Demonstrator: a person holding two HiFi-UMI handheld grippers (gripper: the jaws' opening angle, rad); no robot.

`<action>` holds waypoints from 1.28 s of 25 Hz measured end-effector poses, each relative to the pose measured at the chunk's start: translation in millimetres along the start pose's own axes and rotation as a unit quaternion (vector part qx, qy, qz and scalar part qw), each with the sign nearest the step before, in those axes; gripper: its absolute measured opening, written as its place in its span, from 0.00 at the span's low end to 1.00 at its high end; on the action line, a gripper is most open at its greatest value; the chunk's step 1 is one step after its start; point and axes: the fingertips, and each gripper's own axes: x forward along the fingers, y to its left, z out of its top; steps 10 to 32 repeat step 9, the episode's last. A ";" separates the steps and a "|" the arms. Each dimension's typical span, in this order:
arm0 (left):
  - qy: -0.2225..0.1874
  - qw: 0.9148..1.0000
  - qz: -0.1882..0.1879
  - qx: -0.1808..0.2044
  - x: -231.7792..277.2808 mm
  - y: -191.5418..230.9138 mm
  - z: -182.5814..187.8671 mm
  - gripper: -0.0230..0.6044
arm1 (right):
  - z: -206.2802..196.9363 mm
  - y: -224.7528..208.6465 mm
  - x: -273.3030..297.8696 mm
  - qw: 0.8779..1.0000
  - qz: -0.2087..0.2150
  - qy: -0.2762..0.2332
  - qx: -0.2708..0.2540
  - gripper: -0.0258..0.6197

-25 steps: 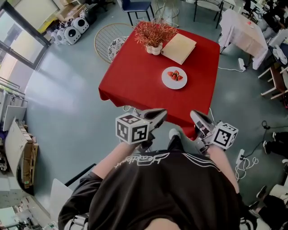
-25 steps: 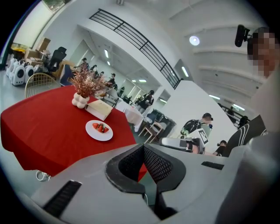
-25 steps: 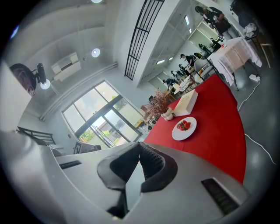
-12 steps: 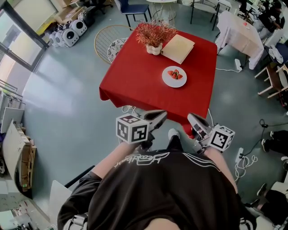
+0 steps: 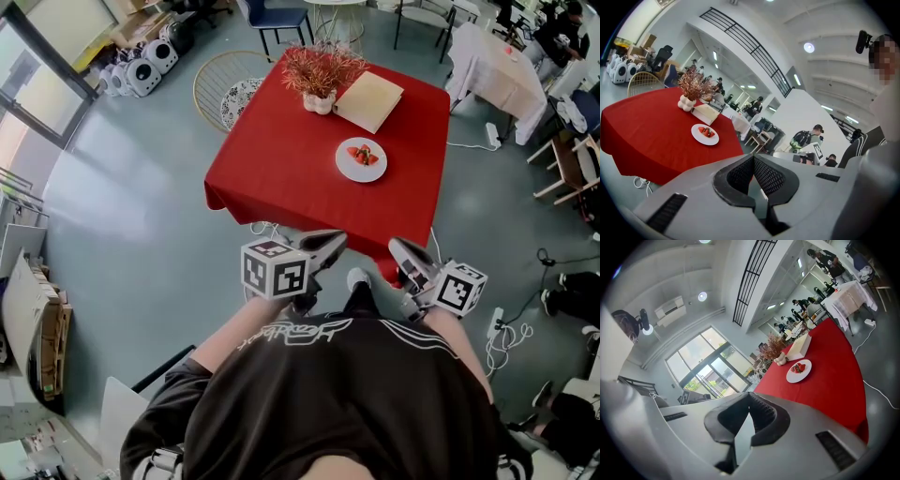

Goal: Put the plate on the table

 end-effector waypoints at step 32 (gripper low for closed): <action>0.001 1.000 -0.003 -0.004 2.4 -4.1 -0.6 0.05 | 1.5 1.6 -4.0 1.000 0.001 -0.004 -0.001 0.05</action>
